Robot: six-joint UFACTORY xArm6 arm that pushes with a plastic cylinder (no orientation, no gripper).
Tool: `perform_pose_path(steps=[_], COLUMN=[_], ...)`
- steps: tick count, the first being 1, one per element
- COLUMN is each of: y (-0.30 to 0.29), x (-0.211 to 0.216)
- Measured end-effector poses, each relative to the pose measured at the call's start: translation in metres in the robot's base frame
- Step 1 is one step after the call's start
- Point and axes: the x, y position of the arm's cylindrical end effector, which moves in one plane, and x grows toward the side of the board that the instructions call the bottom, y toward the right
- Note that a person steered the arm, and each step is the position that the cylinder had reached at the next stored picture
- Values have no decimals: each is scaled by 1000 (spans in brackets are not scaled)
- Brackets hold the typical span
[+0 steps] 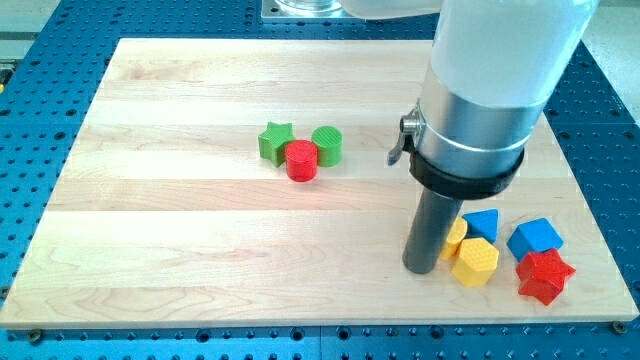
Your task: Slide the blue triangle at the bottom right of the red circle
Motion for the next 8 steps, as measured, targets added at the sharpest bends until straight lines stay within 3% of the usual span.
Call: perform_pose_path(steps=[1, 2, 3, 4, 5, 6, 8], y=[-36, 9, 134, 239, 241, 239, 126], x=[-57, -101, -105, -65, -27, 38, 40])
